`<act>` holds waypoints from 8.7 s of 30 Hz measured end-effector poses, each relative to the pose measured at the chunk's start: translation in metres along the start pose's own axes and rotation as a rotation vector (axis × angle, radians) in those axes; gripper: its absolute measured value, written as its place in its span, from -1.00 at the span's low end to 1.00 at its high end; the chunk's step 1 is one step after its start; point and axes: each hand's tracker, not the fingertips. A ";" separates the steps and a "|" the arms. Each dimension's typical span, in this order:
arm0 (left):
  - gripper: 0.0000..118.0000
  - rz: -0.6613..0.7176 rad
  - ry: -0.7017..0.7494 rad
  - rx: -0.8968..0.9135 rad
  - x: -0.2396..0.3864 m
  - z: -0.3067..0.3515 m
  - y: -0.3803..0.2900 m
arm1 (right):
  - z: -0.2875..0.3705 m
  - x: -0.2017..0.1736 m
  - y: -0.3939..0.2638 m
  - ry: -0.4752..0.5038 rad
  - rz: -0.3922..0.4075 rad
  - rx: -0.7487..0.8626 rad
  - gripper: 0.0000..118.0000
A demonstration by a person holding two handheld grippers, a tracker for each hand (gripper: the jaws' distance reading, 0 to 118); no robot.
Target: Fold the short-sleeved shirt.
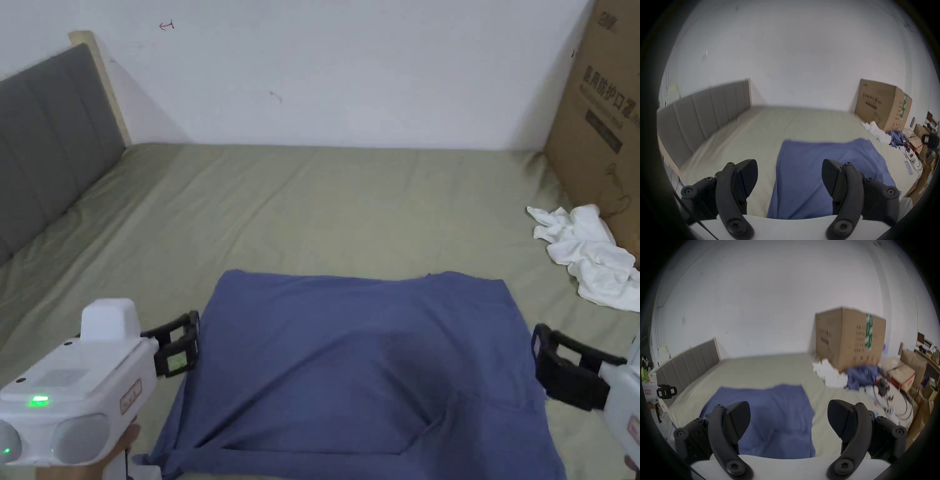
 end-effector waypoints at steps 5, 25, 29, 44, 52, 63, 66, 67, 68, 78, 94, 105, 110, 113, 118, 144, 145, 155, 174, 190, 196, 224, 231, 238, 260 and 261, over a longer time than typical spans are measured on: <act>0.20 -0.007 0.023 0.131 0.017 0.007 0.011 | 0.005 -0.022 0.013 -0.045 0.054 0.115 0.57; -0.79 0.035 -0.039 -0.354 -0.024 -0.034 -0.064 | 0.000 -0.022 -0.006 -0.036 0.065 0.093 -1.00; 0.23 0.057 0.021 -0.492 -0.041 -0.042 -0.107 | -0.005 -0.020 -0.016 -0.036 0.060 0.051 -1.00; -0.94 0.069 0.027 -0.664 -0.048 -0.067 -0.172 | -0.010 -0.001 -0.058 -0.064 -0.002 -0.120 -0.98; -0.95 0.110 0.026 -0.598 -0.052 -0.055 -0.153 | -0.042 0.032 -0.151 -0.074 -0.116 -0.521 0.52; -0.95 0.139 0.023 -0.575 -0.052 -0.052 -0.143 | -0.052 0.018 -0.201 -0.027 -0.105 -0.655 -0.92; -0.95 0.149 0.028 -0.573 -0.054 -0.051 -0.141 | -0.045 0.014 -0.192 -0.011 -0.111 -0.643 -0.93; -0.95 0.153 0.029 -0.569 -0.056 -0.052 -0.141 | -0.043 0.014 -0.188 -0.009 -0.107 -0.637 -0.93; -0.95 0.158 0.029 -0.563 -0.058 -0.051 -0.139 | -0.040 0.014 -0.182 -0.002 -0.107 -0.621 -0.94; -0.95 0.209 0.008 -0.439 -0.061 -0.075 -0.080 | -0.066 0.028 -0.100 0.017 -0.083 -0.395 -0.93; -0.95 0.024 0.052 -0.604 -0.027 -0.245 -0.089 | -0.231 0.028 -0.110 -0.062 -0.078 -0.597 -0.93; 0.20 0.086 0.019 -0.635 -0.028 -0.238 -0.092 | -0.228 0.014 -0.109 -0.076 -0.096 -0.645 -0.23; 0.66 0.111 -0.010 -0.405 -0.019 -0.178 -0.047 | -0.172 0.008 -0.054 -0.032 -0.067 -0.437 0.38; 0.66 0.122 -0.038 -0.283 -0.015 -0.134 -0.021 | -0.128 0.002 -0.019 -0.018 -0.041 -0.290 0.38; 0.65 0.112 -0.043 -0.098 -0.005 -0.067 0.001 | -0.058 -0.011 0.012 -0.021 0.038 -0.073 0.38; -0.87 0.037 -0.070 -0.257 -0.005 -0.085 -0.035 | -0.036 -0.024 -0.017 -0.061 0.079 0.033 -0.99; -0.72 0.029 -0.059 -0.298 -0.010 -0.097 -0.040 | -0.038 -0.027 -0.016 -0.059 0.079 0.029 -0.99; 0.54 0.088 0.098 -0.624 -0.051 -0.179 -0.099 | -0.068 -0.032 -0.024 -0.063 0.080 -0.033 -0.99; -0.92 0.035 0.012 -0.617 -0.036 -0.163 -0.098 | -0.122 0.011 -0.102 -0.137 -0.046 -0.430 0.53; -0.92 0.043 -0.007 -0.614 -0.040 -0.149 -0.091 | -0.141 0.019 -0.154 -0.047 -0.128 -0.634 -0.88; -0.93 0.088 -0.020 -0.604 -0.052 -0.126 -0.089 | -0.098 0.026 -0.127 -0.021 -0.119 -0.561 -0.88; 0.49 0.138 0.005 -0.503 -0.020 -0.037 -0.080 | -0.032 0.011 -0.081 -0.018 -0.003 -0.379 0.39; 0.49 0.085 -0.008 -0.135 0.018 -0.003 -0.002 | -0.010 -0.013 -0.015 -0.021 0.091 -0.070 0.39; -0.15 0.027 -0.043 0.089 0.044 0.002 0.009 | -0.010 -0.035 -0.004 -0.079 0.109 0.074 0.27; -0.84 0.085 -0.092 -0.334 -0.005 -0.252 0.011 | -0.116 -0.041 0.011 -0.061 0.092 0.009 -1.00; -0.78 0.081 -0.066 -0.369 -0.009 -0.267 0.008 | -0.122 -0.040 0.009 -0.058 0.092 0.000 -1.00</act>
